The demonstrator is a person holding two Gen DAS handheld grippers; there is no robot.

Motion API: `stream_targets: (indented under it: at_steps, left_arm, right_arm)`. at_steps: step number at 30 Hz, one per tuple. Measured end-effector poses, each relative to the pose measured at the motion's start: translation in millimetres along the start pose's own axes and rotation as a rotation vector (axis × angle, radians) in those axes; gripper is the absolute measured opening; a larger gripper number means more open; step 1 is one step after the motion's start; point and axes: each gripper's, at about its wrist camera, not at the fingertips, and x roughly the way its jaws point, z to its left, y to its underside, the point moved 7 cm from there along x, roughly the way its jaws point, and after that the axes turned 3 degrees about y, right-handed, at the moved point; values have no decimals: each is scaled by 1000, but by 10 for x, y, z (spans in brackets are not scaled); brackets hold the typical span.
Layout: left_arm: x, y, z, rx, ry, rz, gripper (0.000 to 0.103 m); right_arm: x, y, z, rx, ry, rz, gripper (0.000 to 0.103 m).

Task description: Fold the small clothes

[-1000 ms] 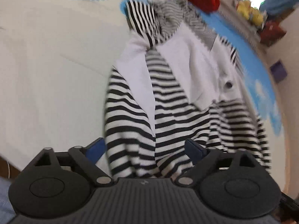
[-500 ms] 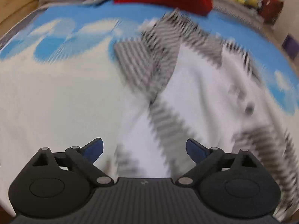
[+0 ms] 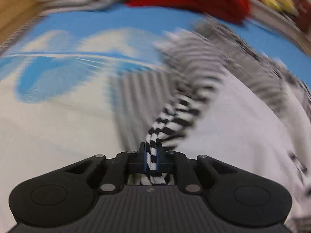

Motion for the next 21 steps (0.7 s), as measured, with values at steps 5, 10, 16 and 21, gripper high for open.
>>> stream_targets:
  at_steps: [5,10,16,21]
  left_arm:
    - [25,-131,1306,-307,-104,8,7]
    - [157,-78,1599,-423,-28,20,11]
    - [-202,-30,1419,-372,-44,2,87]
    - [-1089,290,993,-178,75,-54,92]
  right_arm:
    - [-113,-54,-33,-135,159,-158,7]
    - [-475,-181,-1011,202,201,-175,7]
    - [-708,223,-1085,171,204,-200,59]
    - [-1644,785,-1026,46,56,-197,64]
